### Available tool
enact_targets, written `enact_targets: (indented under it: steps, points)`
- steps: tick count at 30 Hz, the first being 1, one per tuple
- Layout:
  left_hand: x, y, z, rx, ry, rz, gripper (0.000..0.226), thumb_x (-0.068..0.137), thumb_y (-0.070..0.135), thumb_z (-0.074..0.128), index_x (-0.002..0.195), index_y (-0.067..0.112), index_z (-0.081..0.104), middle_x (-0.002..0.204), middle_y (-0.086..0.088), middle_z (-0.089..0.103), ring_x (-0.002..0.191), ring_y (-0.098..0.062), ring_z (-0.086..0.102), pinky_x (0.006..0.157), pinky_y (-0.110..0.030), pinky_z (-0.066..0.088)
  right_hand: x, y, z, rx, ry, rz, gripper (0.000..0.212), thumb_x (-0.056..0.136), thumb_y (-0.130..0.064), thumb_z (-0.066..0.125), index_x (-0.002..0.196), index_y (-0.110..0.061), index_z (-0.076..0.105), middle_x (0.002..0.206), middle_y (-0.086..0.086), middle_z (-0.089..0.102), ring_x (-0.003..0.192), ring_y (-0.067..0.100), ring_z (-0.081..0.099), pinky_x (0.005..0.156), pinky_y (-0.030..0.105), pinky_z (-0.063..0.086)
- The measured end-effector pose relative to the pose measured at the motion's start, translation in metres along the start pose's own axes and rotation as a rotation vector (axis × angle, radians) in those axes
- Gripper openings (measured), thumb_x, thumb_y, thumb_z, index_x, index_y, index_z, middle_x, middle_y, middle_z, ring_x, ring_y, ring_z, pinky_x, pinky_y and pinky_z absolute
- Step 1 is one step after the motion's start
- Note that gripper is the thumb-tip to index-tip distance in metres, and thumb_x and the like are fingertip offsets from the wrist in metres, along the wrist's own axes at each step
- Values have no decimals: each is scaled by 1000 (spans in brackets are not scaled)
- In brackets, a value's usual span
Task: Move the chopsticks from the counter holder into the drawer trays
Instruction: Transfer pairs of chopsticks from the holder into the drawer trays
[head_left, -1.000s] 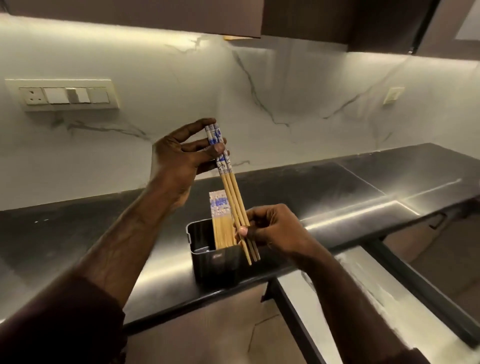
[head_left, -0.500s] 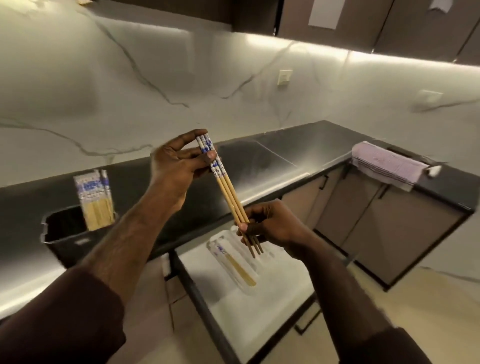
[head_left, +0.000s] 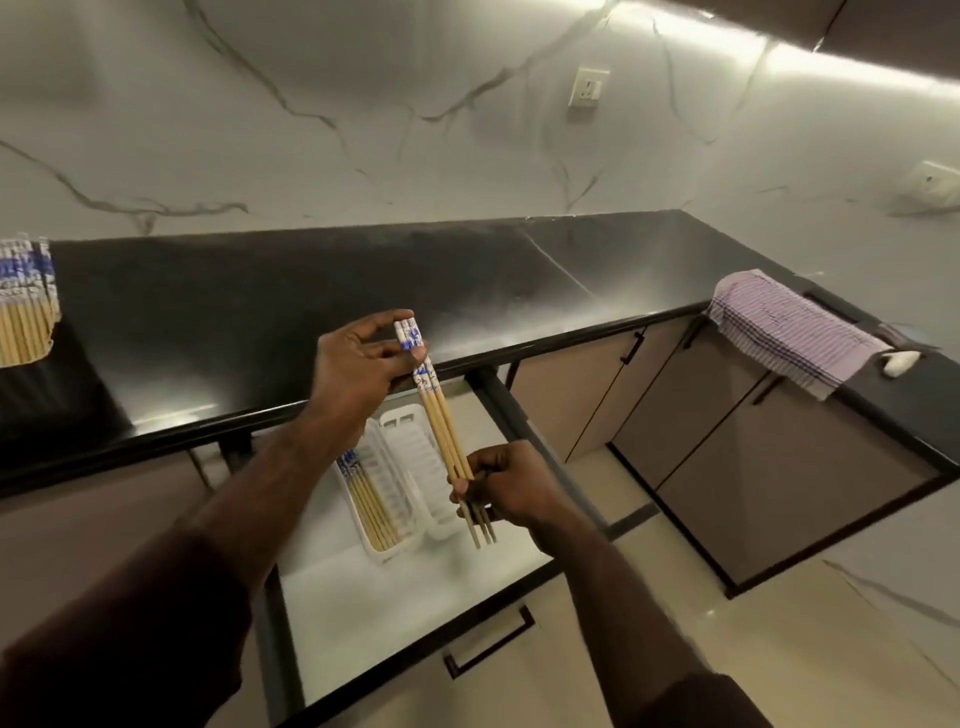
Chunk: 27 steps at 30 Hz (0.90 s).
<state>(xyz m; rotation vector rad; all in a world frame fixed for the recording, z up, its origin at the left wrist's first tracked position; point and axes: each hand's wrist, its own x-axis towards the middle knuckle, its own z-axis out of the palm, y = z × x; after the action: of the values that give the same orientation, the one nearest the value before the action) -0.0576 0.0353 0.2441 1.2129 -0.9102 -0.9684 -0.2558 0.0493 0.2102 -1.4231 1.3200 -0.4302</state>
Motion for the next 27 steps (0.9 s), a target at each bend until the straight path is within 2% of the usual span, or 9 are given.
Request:
enact_targets:
  steps: [3,7,11,14,16,18,20,23,27]
  points:
    - [20,-42,-5,67,16,-72,34,82,2,71,108,24,66,97,-7,73,82,-19,75,63,-28,60,31,19,8,-13,-34,78,12,87,-6,69,96,0,74,92,18,75,80,26,74,74,38,63]
    - [44,-107,-13,141,32,-191,40,85,1,68,120,18,59,97,-7,72,79,-16,75,57,-25,58,76,46,21,14,-86,213,13,83,10,59,87,10,72,78,17,70,63,18,69,57,27,58]
    - [60,-161,-26,225,14,-287,44,84,0,69,118,25,56,93,-1,72,82,-19,74,59,-29,61,120,68,37,14,-171,327,18,81,12,57,74,1,70,72,16,65,65,25,66,63,34,61]
    - [64,-188,-30,336,-9,-379,66,81,0,72,136,22,42,103,-1,67,88,-20,71,66,-34,62,152,79,48,-18,-207,387,19,78,13,55,74,2,70,70,15,65,64,26,65,70,44,62]
    - [64,-202,-31,379,-21,-392,74,82,-1,70,138,31,34,105,1,65,91,-19,70,65,-32,61,170,85,56,-55,-230,421,18,77,13,55,75,3,70,70,15,66,63,28,65,72,48,62]
    - [64,-215,-34,461,-20,-382,77,84,3,68,142,33,28,110,1,62,93,-18,69,67,-29,61,185,93,63,-86,-253,450,17,80,12,56,73,3,68,71,16,67,63,28,66,72,48,62]
    - [65,-228,-36,537,-15,-428,80,86,7,68,148,28,22,114,-2,62,94,-17,68,72,-31,59,201,100,69,-117,-272,465,18,82,11,55,73,2,67,70,14,68,59,25,67,66,43,63]
    - [68,-245,-40,610,-51,-479,62,85,12,71,139,21,40,108,0,66,94,-15,68,82,-32,58,220,108,80,-169,-267,488,10,86,4,59,84,7,68,69,13,71,52,22,68,55,35,60]
    - [76,-263,-44,731,-77,-507,37,85,17,71,118,19,56,107,-1,67,97,-18,67,85,-35,57,238,116,98,-233,-238,490,13,83,-4,70,93,3,69,87,18,74,72,29,74,66,44,63]
